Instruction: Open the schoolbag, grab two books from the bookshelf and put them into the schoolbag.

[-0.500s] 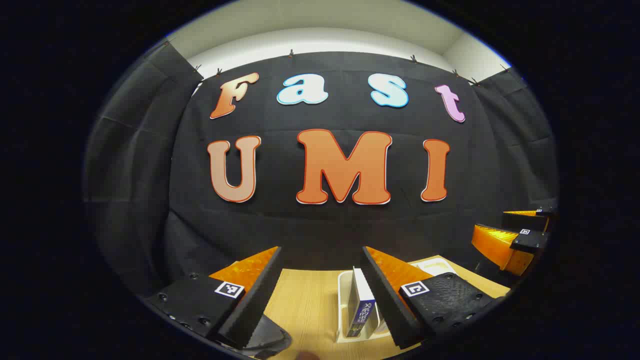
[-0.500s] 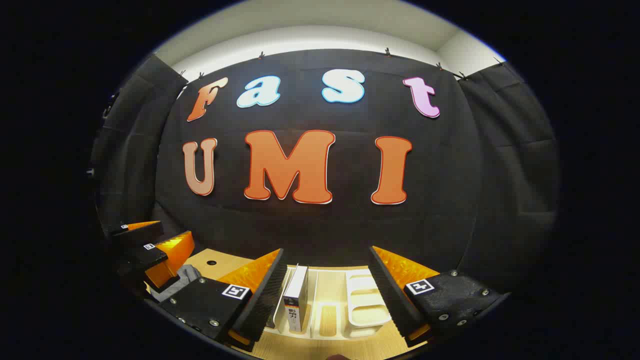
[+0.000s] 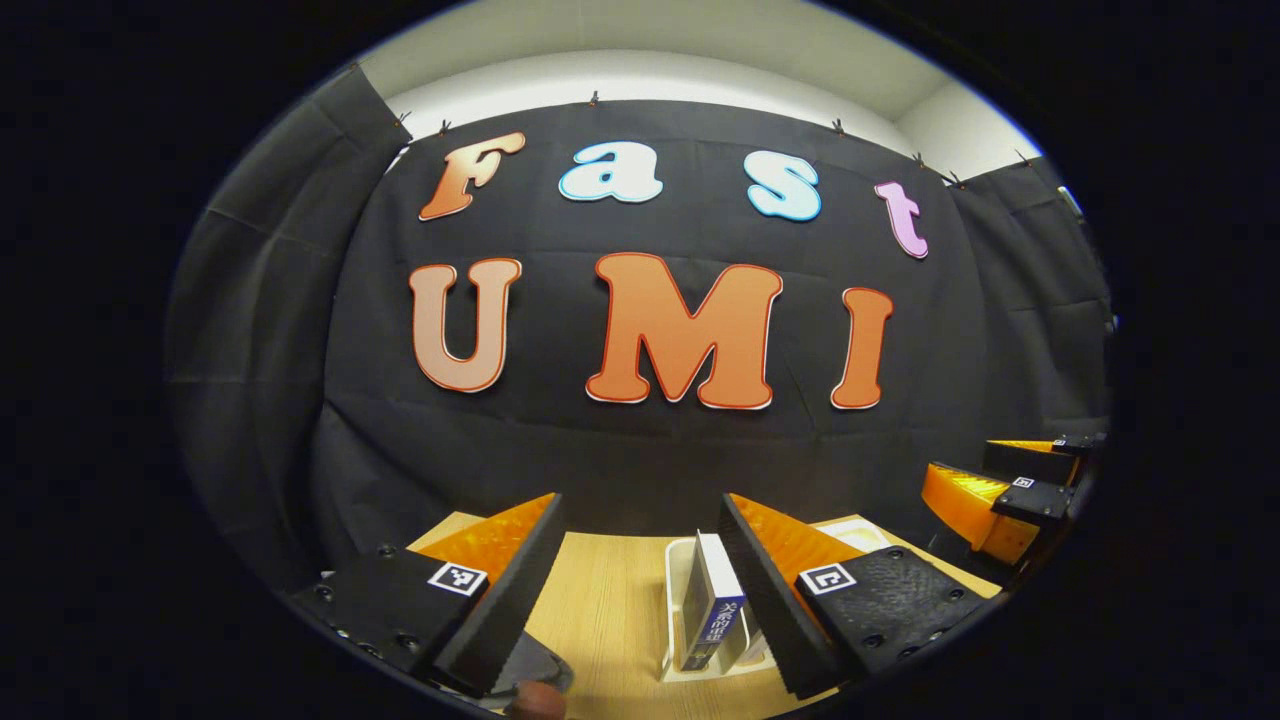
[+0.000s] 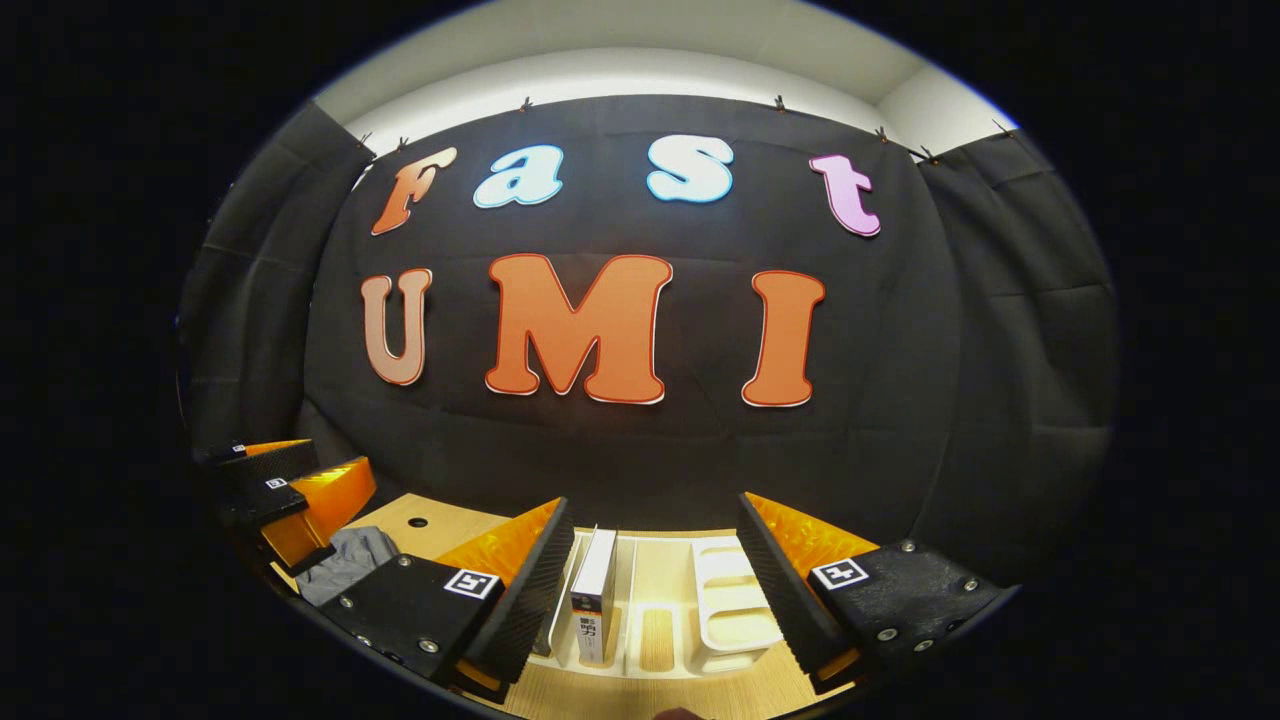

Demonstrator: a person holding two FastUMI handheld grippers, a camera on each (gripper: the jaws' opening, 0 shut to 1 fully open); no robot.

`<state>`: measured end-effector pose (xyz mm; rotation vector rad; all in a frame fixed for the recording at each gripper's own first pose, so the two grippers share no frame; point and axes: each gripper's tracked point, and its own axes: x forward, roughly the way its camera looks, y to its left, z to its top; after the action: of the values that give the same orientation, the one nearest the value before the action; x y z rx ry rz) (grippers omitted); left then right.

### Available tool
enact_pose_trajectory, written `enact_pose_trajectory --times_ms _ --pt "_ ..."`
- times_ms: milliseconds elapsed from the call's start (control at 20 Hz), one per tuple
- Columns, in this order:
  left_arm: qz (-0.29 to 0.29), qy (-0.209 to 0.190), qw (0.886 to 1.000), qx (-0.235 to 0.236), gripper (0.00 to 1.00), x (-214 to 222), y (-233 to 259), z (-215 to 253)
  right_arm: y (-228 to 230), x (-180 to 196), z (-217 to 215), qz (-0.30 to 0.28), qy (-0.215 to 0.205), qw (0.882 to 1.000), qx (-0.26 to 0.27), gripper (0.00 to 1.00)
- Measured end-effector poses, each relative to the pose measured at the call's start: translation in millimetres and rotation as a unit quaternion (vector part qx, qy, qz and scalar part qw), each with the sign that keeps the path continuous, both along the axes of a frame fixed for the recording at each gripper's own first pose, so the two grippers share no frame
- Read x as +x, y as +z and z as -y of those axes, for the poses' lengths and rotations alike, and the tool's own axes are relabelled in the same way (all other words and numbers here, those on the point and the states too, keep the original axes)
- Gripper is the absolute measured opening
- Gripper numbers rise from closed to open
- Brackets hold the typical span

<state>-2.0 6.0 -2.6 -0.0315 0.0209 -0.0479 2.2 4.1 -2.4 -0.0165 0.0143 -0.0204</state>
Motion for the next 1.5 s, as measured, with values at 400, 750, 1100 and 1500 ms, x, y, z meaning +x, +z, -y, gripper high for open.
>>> enact_pose_trajectory --times_ms 400,750,1100,1500 --pt "0.000 0.020 1.000 0.024 0.98 -2.3 -2.9 -6.2 -2.7 0.1 1.5 -0.009 0.000 1.000 -0.002 0.98" --pt "0.000 0.042 0.995 0.086 1.00 -8.4 -10.5 -26.2 -8.6 -2.5 -7.5 -0.016 0.006 1.000 -0.004 0.98" --pt "-0.049 0.030 0.984 0.169 1.00 -20.8 -69.5 -52.9 -10.9 -3.3 -6.0 -0.024 -0.022 0.999 -0.014 0.98" --pt "-0.106 -0.015 0.943 0.315 0.98 -38.2 -170.1 -79.5 -14.3 -11.0 -8.2 -0.039 -0.067 0.996 -0.040 0.98"
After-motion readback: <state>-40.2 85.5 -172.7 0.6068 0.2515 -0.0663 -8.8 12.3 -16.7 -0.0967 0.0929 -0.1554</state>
